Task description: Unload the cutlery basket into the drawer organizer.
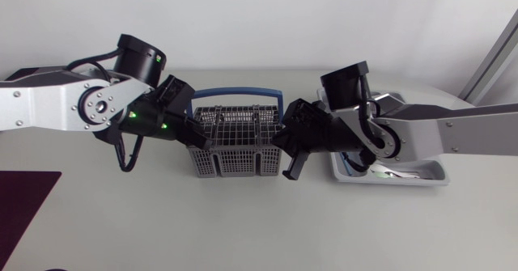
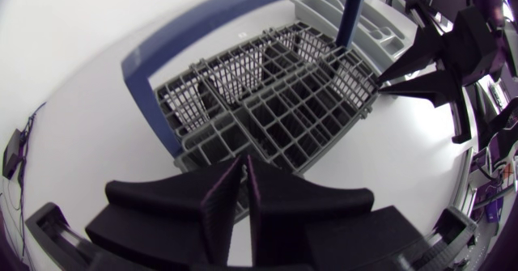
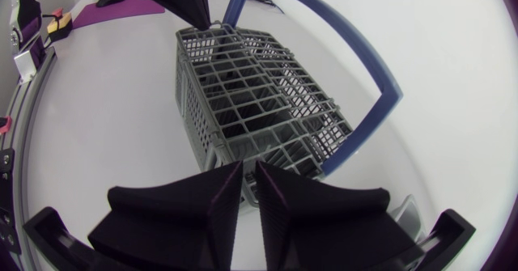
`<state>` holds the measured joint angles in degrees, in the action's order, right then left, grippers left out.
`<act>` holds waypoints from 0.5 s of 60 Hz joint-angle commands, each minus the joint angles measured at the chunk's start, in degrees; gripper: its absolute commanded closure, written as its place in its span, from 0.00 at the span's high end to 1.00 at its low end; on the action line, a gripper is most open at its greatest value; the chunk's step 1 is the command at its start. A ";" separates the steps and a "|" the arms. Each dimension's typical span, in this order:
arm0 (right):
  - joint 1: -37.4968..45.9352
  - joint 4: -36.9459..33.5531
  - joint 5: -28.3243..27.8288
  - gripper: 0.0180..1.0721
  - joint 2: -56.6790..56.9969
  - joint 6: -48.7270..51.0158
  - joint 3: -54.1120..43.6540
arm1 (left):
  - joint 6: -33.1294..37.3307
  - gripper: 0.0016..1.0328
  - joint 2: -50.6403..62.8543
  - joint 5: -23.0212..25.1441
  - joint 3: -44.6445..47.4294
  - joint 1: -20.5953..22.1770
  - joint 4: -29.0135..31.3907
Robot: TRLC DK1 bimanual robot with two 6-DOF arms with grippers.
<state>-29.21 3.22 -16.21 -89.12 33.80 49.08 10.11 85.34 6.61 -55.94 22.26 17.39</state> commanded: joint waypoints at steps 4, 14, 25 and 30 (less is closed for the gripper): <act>-0.32 0.91 0.39 0.18 -2.72 -1.02 0.58 | -1.41 0.19 3.25 0.07 2.07 0.24 -0.51; -0.06 0.99 0.21 0.18 -1.49 -0.93 0.05 | -1.50 0.19 2.20 0.07 2.42 -0.02 -0.51; -0.06 0.64 0.12 0.18 5.27 -1.55 -0.92 | -1.85 0.19 -7.21 0.07 3.30 0.33 -0.16; -0.06 0.64 0.30 0.18 8.79 -1.72 -2.41 | -1.94 0.19 -11.34 0.07 3.91 0.15 0.54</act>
<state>-29.19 4.12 -16.21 -84.29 33.41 48.71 9.19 78.94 6.76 -53.60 22.26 17.47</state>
